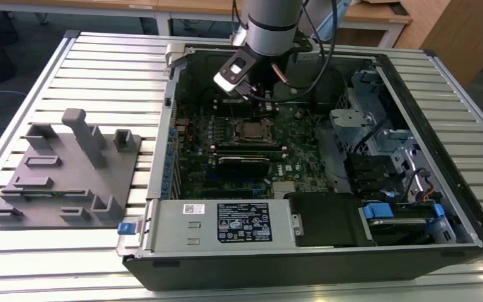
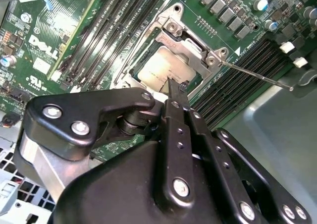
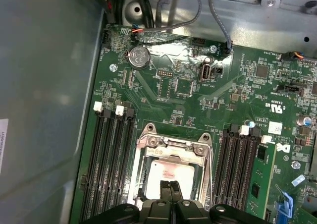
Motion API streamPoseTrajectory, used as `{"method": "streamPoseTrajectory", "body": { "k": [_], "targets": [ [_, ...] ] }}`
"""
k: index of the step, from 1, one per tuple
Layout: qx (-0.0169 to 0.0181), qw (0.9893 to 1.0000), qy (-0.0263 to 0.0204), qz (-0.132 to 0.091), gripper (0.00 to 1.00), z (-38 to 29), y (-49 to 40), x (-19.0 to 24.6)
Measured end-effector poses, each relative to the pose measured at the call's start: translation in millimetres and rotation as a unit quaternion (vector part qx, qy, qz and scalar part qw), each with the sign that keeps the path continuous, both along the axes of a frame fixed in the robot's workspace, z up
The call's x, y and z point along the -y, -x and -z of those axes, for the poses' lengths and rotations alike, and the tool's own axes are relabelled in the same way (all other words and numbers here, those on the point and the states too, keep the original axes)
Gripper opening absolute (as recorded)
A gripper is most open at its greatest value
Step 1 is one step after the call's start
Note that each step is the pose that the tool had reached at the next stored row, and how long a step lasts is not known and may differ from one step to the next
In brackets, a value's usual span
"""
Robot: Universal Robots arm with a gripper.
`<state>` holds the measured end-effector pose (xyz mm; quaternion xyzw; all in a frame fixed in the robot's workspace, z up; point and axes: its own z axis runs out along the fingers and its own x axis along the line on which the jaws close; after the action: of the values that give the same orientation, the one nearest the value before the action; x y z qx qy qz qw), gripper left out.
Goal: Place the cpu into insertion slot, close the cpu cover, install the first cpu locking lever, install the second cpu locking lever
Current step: 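Close the cpu cover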
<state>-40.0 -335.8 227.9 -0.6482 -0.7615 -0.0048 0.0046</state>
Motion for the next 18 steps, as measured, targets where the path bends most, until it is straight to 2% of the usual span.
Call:
{"method": "streamPoseTrajectory", "body": {
  "k": [11,18],
  "targets": [
    [0.0,0.9996,0.0,-0.028,0.1,0.0,0.0,0.0],
    [0.0,0.9995,0.0,-0.03,0.1,0.0,0.0,0.0]
  ]
}}
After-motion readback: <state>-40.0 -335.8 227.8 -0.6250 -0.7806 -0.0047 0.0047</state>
